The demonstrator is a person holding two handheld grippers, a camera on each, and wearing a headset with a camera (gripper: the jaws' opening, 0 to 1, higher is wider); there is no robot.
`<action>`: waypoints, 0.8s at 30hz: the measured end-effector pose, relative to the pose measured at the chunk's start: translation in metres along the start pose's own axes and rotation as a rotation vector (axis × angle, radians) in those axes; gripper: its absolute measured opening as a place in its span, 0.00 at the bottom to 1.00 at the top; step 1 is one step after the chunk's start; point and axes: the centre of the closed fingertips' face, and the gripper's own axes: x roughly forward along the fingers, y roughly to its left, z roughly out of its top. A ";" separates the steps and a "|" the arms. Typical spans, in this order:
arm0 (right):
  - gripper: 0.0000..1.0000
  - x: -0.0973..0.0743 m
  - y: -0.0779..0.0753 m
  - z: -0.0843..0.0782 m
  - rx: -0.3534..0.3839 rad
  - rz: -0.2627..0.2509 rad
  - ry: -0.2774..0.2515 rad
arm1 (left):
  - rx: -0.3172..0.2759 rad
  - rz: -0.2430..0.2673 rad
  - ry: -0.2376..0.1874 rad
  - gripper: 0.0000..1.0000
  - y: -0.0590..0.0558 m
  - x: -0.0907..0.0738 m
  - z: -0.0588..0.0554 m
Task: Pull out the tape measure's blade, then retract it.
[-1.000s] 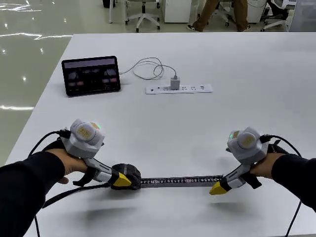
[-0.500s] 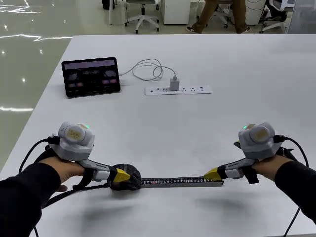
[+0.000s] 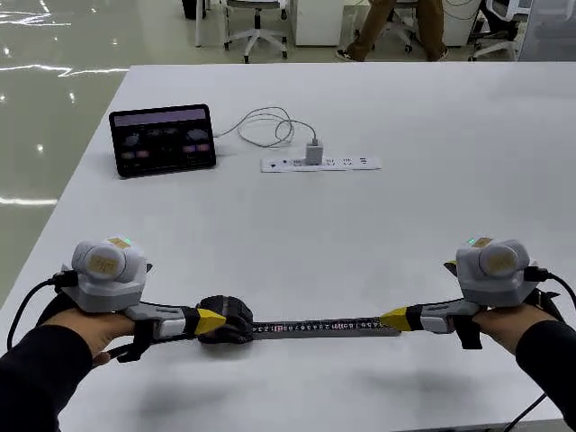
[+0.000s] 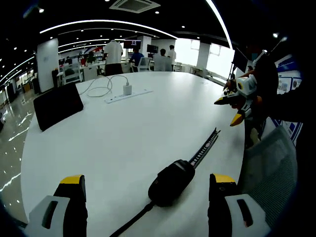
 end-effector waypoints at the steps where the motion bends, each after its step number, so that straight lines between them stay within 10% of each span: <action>1: 1.00 -0.002 0.002 0.001 -0.004 0.001 -0.008 | -0.008 0.006 -0.013 1.00 0.000 -0.003 0.002; 10: 1.00 -0.024 0.002 -0.001 -0.007 -0.023 -0.049 | -0.005 0.025 -0.070 1.00 -0.007 -0.024 0.002; 24: 1.00 -0.060 0.009 -0.035 -0.010 -0.043 -0.033 | -0.024 0.079 -0.059 1.00 -0.012 -0.052 -0.030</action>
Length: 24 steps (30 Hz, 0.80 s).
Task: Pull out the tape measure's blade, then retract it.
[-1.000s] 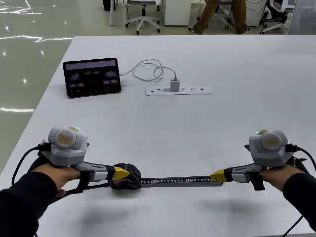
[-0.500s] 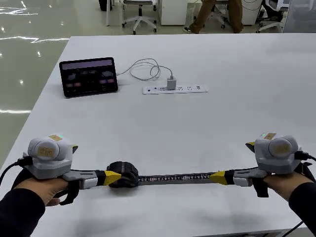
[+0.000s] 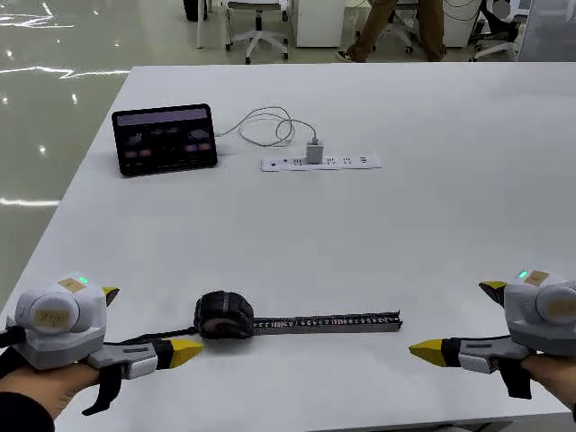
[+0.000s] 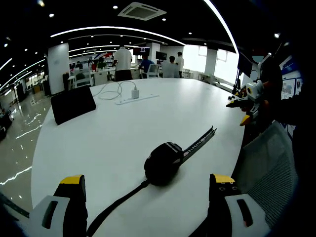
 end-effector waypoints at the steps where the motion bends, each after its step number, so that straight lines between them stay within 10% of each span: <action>1: 1.00 -0.001 0.000 -0.001 0.000 0.000 -0.001 | -0.004 0.002 0.000 1.00 0.000 -0.001 -0.001; 24: 1.00 -0.013 0.003 -0.007 0.034 -0.012 0.004 | -0.033 0.026 0.029 1.00 0.002 -0.017 -0.007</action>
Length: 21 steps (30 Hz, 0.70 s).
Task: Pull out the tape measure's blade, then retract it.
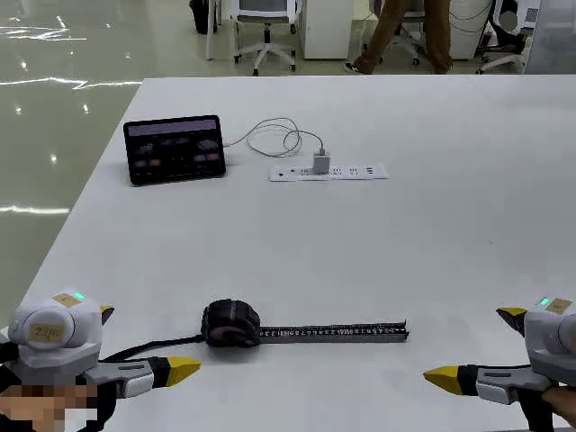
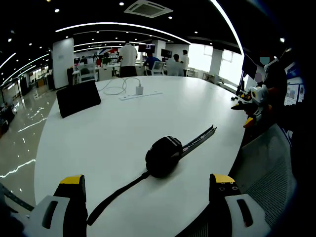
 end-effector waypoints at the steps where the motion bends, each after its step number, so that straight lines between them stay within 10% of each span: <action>1: 1.00 -0.002 -0.001 0.001 0.001 -0.003 -0.004 | -0.004 0.000 -0.001 1.00 0.000 -0.001 0.000; 21: 0.99 -0.016 -0.003 -0.010 0.000 -0.013 0.006 | 0.005 0.016 -0.004 1.00 -0.002 -0.008 0.002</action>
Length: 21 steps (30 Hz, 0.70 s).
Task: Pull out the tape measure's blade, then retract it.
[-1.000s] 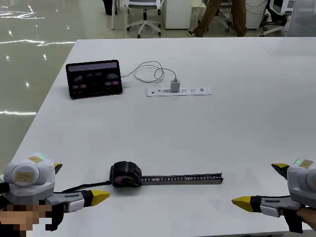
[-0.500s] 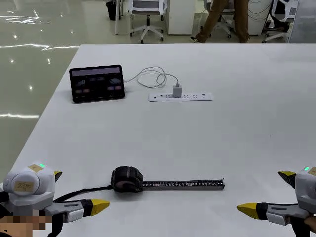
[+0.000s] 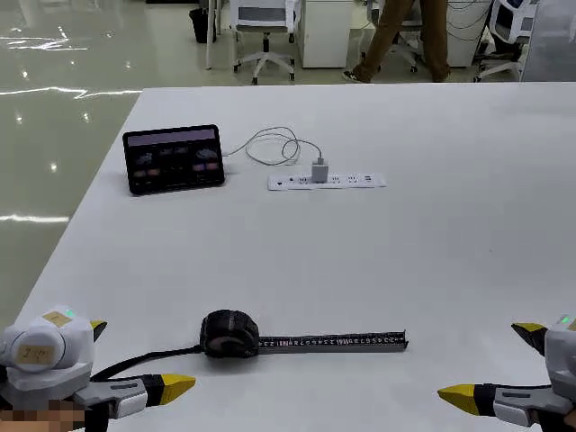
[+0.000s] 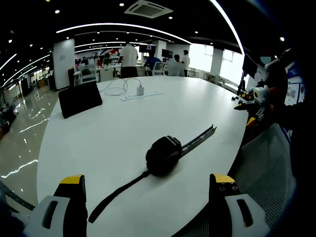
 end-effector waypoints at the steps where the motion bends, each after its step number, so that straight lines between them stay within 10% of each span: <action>1: 0.99 0.000 0.000 0.000 0.000 -0.001 0.000 | -0.001 -0.001 0.001 1.00 0.000 0.000 0.000; 21: 0.97 -0.003 -0.001 -0.009 -0.041 0.020 0.036 | -0.012 -0.020 0.016 1.00 -0.009 0.005 -0.003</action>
